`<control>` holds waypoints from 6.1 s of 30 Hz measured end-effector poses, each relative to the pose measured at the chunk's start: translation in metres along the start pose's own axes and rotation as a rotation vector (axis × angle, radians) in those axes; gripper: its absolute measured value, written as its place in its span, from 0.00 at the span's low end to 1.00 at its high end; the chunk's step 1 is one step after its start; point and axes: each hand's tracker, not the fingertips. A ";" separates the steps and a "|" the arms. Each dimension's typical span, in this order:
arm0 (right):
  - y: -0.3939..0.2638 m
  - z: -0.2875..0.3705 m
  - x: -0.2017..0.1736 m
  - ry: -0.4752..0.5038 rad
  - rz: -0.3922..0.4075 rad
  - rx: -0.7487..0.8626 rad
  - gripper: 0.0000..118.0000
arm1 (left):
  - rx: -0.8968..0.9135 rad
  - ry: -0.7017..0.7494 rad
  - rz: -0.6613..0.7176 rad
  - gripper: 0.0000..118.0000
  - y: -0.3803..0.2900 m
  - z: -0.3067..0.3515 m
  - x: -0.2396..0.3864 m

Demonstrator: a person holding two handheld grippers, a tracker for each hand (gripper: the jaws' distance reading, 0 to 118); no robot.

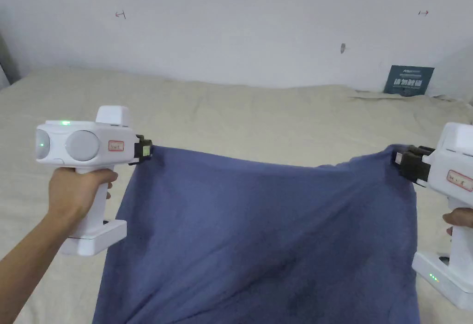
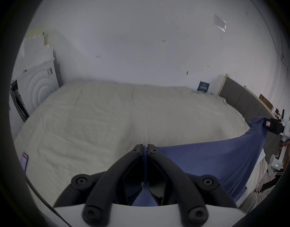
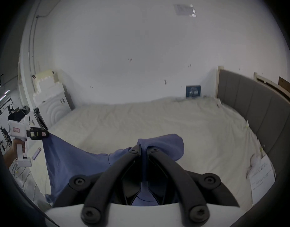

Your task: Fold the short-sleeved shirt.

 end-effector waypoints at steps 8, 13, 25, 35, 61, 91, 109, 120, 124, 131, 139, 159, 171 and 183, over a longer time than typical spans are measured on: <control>0.106 0.037 -0.024 -0.004 0.072 0.206 0.02 | 0.219 0.031 -0.032 0.01 0.100 0.071 0.006; 0.172 0.054 -0.041 -0.021 0.109 0.316 0.02 | 0.326 0.060 -0.091 0.01 0.164 0.105 0.016; 0.258 0.060 -0.054 -0.053 0.177 0.442 0.02 | 0.455 0.120 -0.127 0.01 0.249 0.124 0.027; 0.190 -0.006 -0.028 -0.039 0.179 0.307 0.02 | 0.307 0.120 -0.153 0.01 0.206 0.031 0.022; -0.128 0.005 0.006 -0.011 -0.015 -0.151 0.02 | -0.105 0.044 -0.037 0.01 -0.115 -0.015 -0.007; -0.303 0.141 -0.022 -0.070 -0.165 -0.402 0.02 | -0.303 0.084 0.048 0.01 -0.322 0.079 -0.035; -0.274 0.155 -0.046 -0.156 -0.128 -0.332 0.78 | -0.161 0.139 0.019 0.98 -0.304 0.109 -0.005; -0.200 0.177 -0.069 -0.206 -0.021 -0.039 0.78 | 0.040 0.180 -0.022 0.97 -0.249 0.132 0.021; -0.195 0.180 -0.076 -0.221 0.008 0.002 0.77 | 0.108 0.188 -0.032 0.82 -0.249 0.137 0.028; -0.197 0.182 -0.078 -0.259 0.013 0.064 0.03 | 0.187 0.146 -0.067 0.09 -0.249 0.146 0.041; -0.199 0.188 -0.079 -0.242 0.017 0.086 0.00 | 0.123 0.088 -0.025 0.00 -0.248 0.144 0.041; -0.204 0.183 -0.073 -0.208 -0.014 0.044 0.00 | -0.390 0.166 0.193 0.61 -0.303 0.101 -0.022; -0.211 0.179 -0.069 -0.208 -0.033 0.005 0.00 | -0.459 0.211 0.169 0.62 -0.320 0.076 -0.015; -0.226 0.174 -0.053 -0.223 -0.068 -0.095 0.00 | -0.402 0.169 0.059 0.01 -0.305 0.089 -0.008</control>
